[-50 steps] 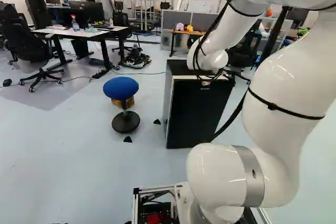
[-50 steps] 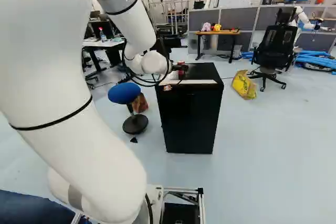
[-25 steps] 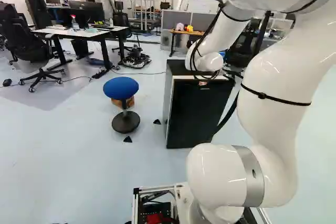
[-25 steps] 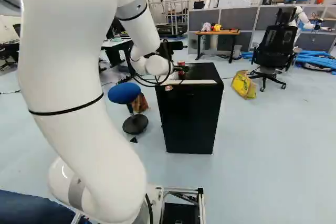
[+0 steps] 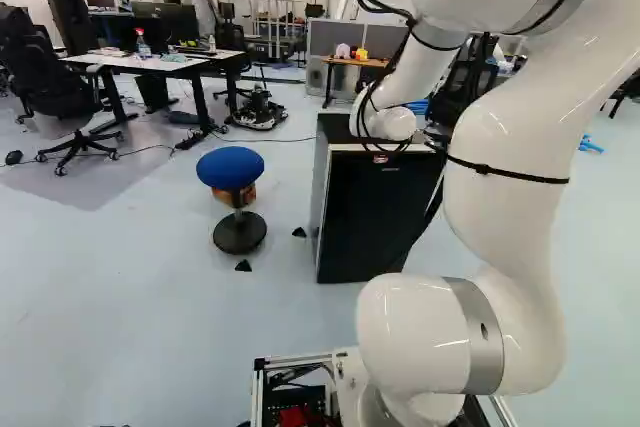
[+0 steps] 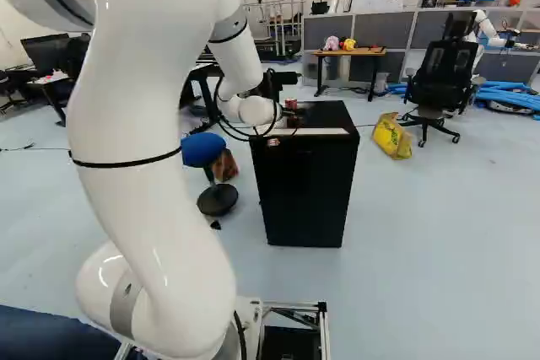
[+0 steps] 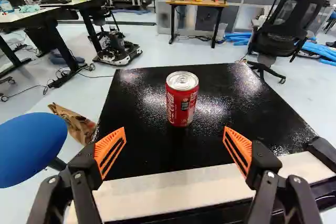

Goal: Grab a drink from the fridge

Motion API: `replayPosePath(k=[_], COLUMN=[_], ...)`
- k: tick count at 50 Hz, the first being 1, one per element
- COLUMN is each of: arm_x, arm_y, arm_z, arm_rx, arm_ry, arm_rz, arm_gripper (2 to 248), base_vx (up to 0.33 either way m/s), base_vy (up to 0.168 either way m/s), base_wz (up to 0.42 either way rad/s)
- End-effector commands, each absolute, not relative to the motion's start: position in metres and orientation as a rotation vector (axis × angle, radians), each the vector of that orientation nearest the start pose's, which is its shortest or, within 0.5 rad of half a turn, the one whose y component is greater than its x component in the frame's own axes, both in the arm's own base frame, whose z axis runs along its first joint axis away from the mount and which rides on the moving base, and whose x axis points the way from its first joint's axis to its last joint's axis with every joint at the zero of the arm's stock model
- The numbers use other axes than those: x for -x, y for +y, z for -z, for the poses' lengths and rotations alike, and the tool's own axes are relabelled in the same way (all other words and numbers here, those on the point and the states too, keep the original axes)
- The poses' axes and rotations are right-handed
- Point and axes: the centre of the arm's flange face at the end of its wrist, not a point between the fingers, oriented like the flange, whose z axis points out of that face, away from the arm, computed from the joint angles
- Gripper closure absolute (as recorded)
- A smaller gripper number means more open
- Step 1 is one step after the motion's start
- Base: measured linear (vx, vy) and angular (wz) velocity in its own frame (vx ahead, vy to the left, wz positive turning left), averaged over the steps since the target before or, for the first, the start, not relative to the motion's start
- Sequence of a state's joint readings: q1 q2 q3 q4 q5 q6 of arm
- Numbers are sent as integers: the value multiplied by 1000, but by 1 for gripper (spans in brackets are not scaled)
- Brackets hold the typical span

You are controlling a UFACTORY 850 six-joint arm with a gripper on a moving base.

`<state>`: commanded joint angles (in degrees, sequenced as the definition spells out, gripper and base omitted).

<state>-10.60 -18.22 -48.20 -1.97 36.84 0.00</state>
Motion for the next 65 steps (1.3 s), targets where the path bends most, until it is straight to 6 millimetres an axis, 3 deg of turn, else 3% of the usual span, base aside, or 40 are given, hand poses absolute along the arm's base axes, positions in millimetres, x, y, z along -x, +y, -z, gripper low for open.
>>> replayPosePath(k=[26,65], arm_x=[-564,-599], arm_y=[-105,-113], arm_z=[-376,-378], arm_rx=[2703,2594], arm_ry=[208,202], arm_rz=[1777,1951], arm_gripper=[3,3], base_vx=[0,0], base_vy=[0,0], base_wz=[0,0])
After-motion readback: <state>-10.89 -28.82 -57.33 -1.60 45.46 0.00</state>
